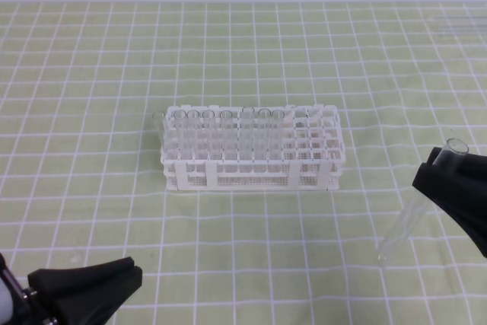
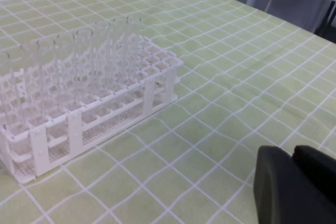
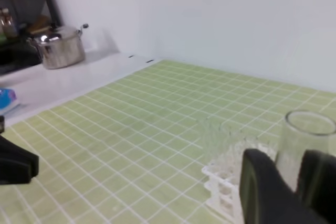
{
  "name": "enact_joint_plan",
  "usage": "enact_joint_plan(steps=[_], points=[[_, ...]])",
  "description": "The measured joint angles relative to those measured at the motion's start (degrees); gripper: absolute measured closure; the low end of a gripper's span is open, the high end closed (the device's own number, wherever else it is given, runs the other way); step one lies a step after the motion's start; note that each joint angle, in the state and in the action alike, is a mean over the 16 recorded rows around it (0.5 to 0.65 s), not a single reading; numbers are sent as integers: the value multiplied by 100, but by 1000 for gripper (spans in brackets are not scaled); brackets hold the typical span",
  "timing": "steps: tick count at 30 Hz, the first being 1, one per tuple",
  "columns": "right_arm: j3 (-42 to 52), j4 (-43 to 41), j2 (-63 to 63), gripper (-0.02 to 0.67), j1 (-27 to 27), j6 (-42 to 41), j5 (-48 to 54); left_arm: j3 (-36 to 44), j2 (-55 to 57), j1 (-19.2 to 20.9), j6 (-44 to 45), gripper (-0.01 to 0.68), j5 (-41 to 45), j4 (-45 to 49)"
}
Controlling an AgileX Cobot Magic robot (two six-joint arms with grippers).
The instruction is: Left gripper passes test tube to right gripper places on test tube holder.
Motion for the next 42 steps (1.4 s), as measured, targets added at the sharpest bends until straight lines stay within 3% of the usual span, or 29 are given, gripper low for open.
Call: enact_joint_plan(steps=[16, 26, 35, 42], points=[[-71, 32, 120, 544, 2, -616, -647, 2, 0, 0, 15, 635, 15, 28], [-680, -65, 585, 544, 163, -807, -1224, 8, 10, 1, 19, 635, 15, 38], [-1457, -591, 1157, 544, 1002, -551, -2333, 12, 17, 1, 21, 635, 15, 39], [-1987, -1439, 1757, 544, 2002, 466, -3748, 13, 3, 0, 22, 635, 17, 31]])
